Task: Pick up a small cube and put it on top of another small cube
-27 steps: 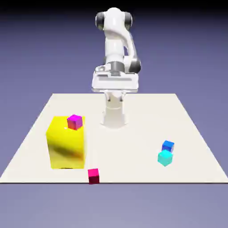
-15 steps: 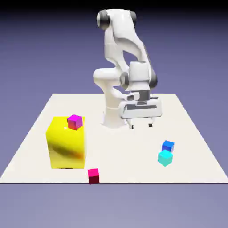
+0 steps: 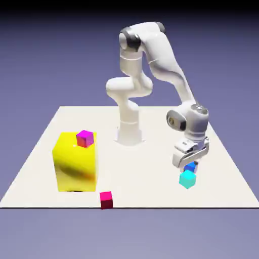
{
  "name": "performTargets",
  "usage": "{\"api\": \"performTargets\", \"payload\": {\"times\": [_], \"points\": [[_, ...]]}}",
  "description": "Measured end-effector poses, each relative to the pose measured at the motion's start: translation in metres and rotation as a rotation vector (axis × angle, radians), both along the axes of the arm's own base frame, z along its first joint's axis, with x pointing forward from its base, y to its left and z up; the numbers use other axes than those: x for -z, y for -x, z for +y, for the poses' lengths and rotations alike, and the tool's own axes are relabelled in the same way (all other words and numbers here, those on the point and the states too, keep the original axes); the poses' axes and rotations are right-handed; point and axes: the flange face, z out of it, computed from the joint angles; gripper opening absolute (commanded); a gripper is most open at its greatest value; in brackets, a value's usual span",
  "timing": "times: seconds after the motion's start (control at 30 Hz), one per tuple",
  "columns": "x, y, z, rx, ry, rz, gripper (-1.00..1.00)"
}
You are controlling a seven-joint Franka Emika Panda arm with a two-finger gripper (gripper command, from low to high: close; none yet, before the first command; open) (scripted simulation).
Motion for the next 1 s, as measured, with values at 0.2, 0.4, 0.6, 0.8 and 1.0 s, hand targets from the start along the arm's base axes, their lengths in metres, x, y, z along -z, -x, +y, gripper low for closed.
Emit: {"api": "performTargets", "payload": {"times": [0.2, 0.4, 0.6, 0.8, 1.0], "points": [[0.016, 0.001, 0.0, -0.001, 0.001, 0.0, -1.0], [-0.046, -0.04, -0.05, 0.19, 0.008, 0.002, -1.0], [-0.071, -0.123, -0.243, 0.801, 0.012, 0.004, -1.0], [-0.075, -0.134, -0.372, 1.164, 0.0, 0.002, -1.0], [-0.022, -0.132, -0.371, 1.164, 0.002, 0.002, 1.0]]}}
